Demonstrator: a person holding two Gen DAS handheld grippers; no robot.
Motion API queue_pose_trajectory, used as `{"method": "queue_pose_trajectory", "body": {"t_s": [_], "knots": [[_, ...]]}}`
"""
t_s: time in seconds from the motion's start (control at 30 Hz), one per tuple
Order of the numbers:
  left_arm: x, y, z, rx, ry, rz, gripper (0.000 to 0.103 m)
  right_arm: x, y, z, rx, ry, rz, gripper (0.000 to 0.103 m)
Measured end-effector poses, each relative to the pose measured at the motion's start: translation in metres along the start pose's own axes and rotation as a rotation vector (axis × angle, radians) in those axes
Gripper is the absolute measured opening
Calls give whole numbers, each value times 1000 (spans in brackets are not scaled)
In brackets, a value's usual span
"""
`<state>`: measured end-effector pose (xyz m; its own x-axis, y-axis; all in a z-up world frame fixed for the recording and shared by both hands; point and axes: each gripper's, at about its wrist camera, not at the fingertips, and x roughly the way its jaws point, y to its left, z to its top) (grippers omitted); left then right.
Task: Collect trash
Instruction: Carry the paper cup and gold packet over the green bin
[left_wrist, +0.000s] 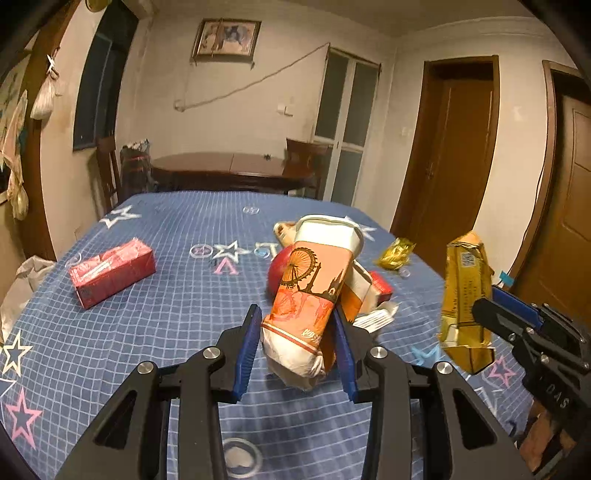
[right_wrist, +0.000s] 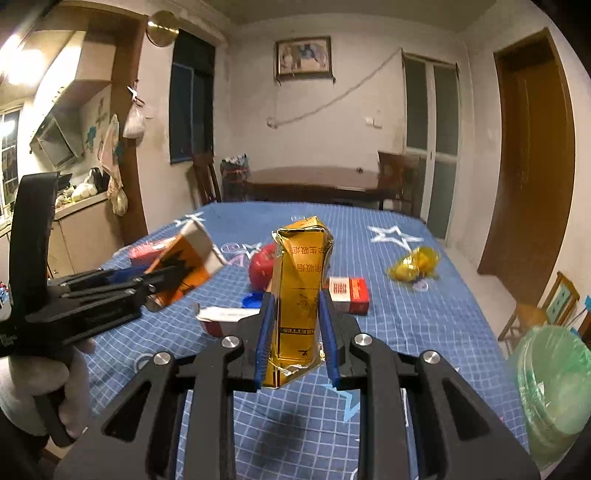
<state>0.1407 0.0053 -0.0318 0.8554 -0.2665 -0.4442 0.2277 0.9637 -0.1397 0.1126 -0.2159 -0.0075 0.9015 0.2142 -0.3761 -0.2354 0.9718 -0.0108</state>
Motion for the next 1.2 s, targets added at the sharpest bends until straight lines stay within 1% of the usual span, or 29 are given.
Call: {"method": "queue_pose_trajectory", "body": {"t_s": [0.23, 0.37, 0.67, 0.87, 1.03, 1.2], "knots": [[-18, -40, 8, 6, -69, 4, 40, -12, -1, 5, -11, -38, -20, 22], [-18, -51, 15, 4, -89, 8, 40, -18, -9, 6, -11, -53, -35, 22], [-13, -71, 20, 23, -84, -11, 40, -30, -26, 7, -1, -69, -65, 23], [-7, -80, 23, 37, -78, -38, 40, -36, -38, 12, 8, -74, -86, 23], [3, -101, 28, 53, -71, -71, 40, -43, -60, 17, 31, -72, -124, 23], [16, -139, 34, 81, -68, -121, 40, -54, -93, 22, 58, -63, -183, 23]]}}
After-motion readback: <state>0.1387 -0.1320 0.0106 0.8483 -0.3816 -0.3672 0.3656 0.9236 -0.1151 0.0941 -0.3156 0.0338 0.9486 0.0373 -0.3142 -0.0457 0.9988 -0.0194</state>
